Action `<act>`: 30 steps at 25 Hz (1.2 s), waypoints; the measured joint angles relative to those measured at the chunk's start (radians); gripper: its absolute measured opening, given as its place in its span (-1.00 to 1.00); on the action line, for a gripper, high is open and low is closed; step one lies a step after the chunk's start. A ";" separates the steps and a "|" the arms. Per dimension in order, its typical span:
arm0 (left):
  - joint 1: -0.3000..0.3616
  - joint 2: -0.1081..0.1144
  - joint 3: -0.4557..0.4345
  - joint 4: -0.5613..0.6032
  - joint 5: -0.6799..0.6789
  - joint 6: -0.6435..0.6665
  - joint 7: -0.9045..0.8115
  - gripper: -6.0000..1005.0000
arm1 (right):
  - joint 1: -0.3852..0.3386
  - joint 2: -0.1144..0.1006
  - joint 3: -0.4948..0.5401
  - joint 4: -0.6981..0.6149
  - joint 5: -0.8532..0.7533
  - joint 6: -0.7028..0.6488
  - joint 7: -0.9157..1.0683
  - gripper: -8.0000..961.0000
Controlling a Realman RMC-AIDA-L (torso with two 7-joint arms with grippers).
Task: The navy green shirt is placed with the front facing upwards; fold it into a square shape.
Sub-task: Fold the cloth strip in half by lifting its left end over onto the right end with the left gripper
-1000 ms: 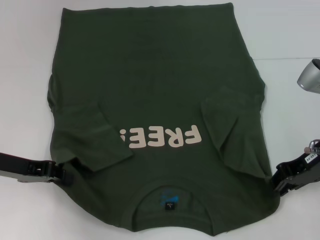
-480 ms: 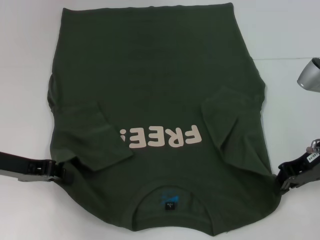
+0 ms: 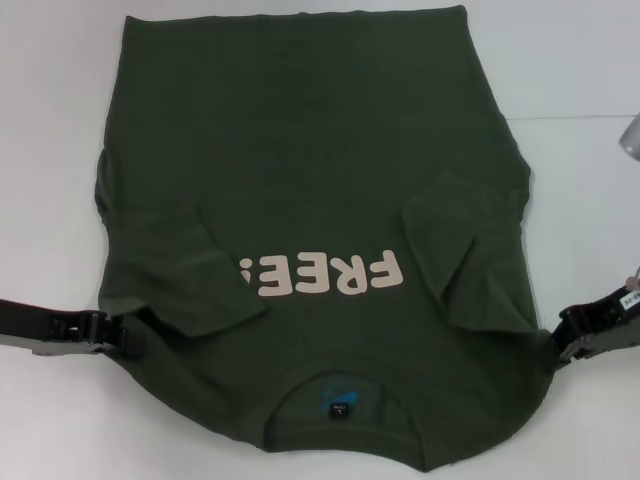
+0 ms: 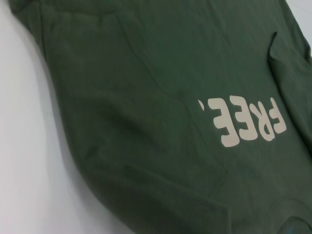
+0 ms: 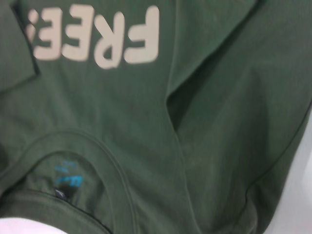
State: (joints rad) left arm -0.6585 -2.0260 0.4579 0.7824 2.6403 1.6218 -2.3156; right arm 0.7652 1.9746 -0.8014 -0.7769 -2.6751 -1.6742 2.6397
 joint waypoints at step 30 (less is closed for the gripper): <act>0.067 0.014 -0.160 -0.003 -0.187 -0.008 0.073 -0.86 | -0.218 -0.010 0.343 0.014 0.399 0.067 -0.288 -0.91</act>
State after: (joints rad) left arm -0.5915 -2.0117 0.2982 0.7793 2.4529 1.6140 -2.2423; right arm 0.5471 1.9651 -0.4583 -0.7629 -2.2758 -1.6073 2.3521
